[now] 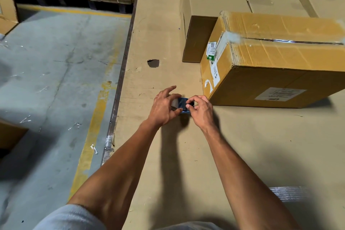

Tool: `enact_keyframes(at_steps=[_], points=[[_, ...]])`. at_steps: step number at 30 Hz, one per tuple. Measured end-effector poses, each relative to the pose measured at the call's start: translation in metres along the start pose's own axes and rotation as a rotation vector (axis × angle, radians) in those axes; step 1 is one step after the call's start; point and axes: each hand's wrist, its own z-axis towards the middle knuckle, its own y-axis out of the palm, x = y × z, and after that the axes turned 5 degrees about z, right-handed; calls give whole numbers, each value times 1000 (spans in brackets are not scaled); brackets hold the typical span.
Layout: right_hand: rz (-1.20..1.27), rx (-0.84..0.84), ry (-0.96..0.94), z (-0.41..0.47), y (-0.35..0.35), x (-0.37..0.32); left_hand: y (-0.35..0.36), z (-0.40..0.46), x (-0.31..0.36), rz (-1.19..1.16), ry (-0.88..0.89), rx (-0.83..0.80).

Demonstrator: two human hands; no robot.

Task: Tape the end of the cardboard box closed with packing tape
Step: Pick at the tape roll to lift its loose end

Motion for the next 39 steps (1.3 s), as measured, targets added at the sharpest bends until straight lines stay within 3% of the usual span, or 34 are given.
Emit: enact_keyframes(at_steps=[23,39], points=[[-81,-154,-15,10,-11,-3,0,5,-7,41,57,22],[-91,-164,-28,7,-12,-4,-2,5,-9,45,74,12]])
